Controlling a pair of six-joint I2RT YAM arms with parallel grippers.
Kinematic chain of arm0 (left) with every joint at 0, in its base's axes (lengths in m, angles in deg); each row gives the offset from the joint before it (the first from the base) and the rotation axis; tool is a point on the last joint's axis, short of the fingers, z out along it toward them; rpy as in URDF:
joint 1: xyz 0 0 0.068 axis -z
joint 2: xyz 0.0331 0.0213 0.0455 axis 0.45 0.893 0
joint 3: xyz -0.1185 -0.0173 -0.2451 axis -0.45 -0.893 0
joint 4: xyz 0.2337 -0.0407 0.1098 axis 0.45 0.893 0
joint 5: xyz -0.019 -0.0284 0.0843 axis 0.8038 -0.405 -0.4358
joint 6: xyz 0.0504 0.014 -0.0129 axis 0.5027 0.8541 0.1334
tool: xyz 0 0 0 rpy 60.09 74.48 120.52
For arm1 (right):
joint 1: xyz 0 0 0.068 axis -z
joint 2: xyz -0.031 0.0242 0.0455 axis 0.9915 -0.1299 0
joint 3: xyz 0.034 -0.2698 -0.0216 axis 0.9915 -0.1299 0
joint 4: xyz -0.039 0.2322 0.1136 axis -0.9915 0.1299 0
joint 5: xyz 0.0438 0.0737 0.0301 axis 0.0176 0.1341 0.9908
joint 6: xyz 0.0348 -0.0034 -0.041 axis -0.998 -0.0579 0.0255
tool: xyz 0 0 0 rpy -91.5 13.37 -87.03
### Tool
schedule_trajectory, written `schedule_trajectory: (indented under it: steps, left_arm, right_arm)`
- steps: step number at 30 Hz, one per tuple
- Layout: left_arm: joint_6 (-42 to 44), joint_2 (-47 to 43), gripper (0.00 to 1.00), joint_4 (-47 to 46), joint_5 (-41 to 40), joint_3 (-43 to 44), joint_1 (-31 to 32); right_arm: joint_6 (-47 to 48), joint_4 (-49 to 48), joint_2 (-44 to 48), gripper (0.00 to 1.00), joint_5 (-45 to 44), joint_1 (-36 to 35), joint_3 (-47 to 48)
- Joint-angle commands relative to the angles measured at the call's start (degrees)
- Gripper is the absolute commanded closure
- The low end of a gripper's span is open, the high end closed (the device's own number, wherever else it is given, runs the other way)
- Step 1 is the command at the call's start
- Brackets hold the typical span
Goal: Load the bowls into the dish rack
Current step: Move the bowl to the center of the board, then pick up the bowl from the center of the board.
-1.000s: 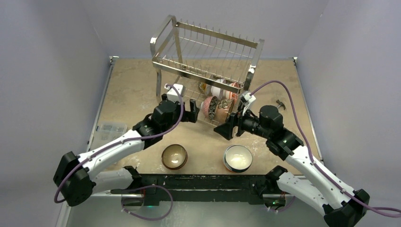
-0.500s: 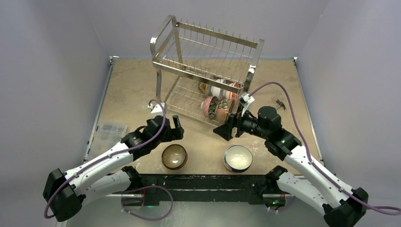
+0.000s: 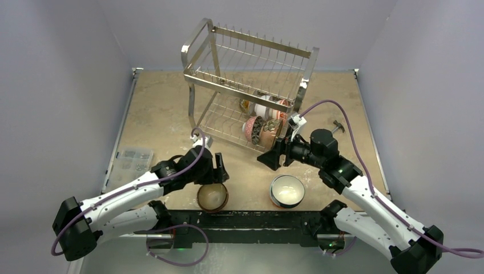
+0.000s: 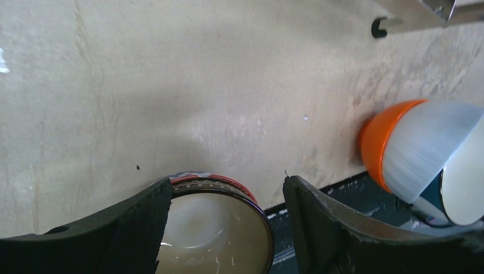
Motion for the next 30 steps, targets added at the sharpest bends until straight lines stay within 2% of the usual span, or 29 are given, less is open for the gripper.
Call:
schedule_trajectory:
  steps: [1,10,20,30]
  left_arm:
    - [-0.76,2.40,0.30,4.52,3.25,3.83,2.53]
    - [2.24,2.34,0.27,11.31,-0.19,9.14,5.15]
    - [-0.05,4.03,0.30,15.66,3.57,12.18,7.78]
    - [-2.83,13.66,0.38,10.98,5.40,10.95,13.51]
  right_arm:
    - [-0.44,-2.39,0.04,0.09,0.54,0.07,-0.49]
    - [-0.47,-2.18,-0.18,0.09,0.33,0.07,-0.44]
    - [-0.77,-2.48,-0.98,0.09,0.33,0.07,-0.55]
    - [-0.99,-2.80,-0.94,0.09,0.52,0.07,-0.89]
